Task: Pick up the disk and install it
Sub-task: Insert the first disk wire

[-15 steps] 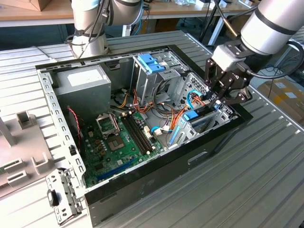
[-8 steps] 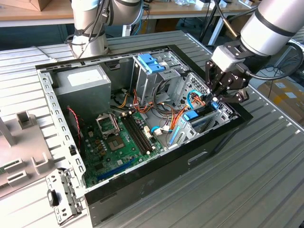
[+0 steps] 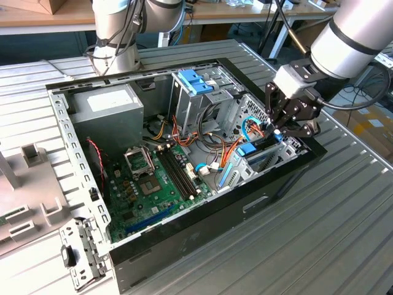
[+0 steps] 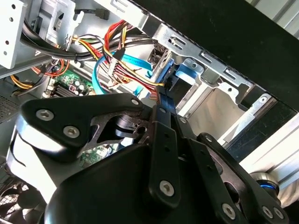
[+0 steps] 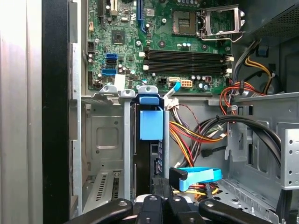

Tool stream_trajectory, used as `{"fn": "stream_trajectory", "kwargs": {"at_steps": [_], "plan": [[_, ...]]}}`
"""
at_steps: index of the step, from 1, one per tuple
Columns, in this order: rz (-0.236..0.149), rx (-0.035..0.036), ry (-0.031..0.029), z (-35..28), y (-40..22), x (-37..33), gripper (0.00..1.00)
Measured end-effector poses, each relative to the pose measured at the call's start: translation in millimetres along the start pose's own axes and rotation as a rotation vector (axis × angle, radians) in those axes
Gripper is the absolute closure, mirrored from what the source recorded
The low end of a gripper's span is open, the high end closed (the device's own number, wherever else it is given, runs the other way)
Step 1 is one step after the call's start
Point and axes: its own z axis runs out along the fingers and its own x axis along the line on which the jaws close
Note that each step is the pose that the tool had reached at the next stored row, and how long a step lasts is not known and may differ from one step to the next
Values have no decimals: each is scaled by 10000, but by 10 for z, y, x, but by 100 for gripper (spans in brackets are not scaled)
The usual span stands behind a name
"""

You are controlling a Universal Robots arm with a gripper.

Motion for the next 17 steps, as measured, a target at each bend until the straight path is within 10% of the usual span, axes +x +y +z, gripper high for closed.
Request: {"fn": "stream_trajectory", "kwargs": {"at_steps": [7, 17], "plan": [[1, -11, -33, 5, -13, 22, 89], [1, -11, -107, -192, -28, -5, 89]]}}
